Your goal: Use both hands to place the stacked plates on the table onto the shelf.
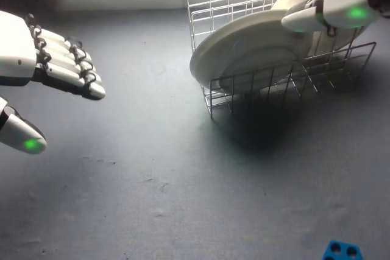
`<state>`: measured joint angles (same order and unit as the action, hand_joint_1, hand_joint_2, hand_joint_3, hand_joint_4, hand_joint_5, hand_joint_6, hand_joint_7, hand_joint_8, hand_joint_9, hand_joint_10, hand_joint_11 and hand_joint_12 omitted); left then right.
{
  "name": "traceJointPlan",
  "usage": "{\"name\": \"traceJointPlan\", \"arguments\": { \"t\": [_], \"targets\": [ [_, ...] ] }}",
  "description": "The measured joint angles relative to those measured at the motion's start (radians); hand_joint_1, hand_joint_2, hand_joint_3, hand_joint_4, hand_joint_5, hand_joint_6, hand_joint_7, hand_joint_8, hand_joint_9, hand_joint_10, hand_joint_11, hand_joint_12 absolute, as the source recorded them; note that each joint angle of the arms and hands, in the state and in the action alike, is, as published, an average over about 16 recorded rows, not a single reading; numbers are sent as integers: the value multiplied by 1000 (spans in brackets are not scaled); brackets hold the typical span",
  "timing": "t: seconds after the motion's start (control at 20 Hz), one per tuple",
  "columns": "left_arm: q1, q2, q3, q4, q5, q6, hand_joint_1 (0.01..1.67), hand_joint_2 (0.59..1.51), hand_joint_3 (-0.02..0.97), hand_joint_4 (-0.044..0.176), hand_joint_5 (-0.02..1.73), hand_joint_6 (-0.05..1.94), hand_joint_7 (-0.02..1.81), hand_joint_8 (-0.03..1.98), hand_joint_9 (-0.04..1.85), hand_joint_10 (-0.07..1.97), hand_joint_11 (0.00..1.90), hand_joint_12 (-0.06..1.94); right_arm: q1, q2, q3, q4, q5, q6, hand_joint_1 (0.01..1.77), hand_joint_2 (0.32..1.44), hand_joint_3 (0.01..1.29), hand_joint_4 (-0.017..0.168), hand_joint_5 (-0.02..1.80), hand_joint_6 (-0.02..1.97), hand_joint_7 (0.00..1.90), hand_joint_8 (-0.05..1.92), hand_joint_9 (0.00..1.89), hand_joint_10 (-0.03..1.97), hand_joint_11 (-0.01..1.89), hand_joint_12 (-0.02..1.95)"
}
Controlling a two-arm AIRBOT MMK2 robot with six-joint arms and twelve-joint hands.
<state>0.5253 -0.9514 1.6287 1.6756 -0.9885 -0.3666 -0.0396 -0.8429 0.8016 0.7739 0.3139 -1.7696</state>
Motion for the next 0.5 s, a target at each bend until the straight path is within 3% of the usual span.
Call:
{"name": "traceJointPlan", "arguments": {
  "t": [0.25,0.5],
  "targets": [
    [-23,16,-30,12,3,2,19,1167,19,-1,355,12,427,8,395,10,320,84,1,13,-20,138,12,-133,850,1012,12,-2,529,869,582,675,409,887,105,1541],
    [-32,20,-34,17,4,2,21,1201,19,-1,425,11,519,8,478,11,394,63,3,14,-23,173,21,-161,830,1017,12,-2,532,965,599,728,448,907,148,1546]
  ]
}}
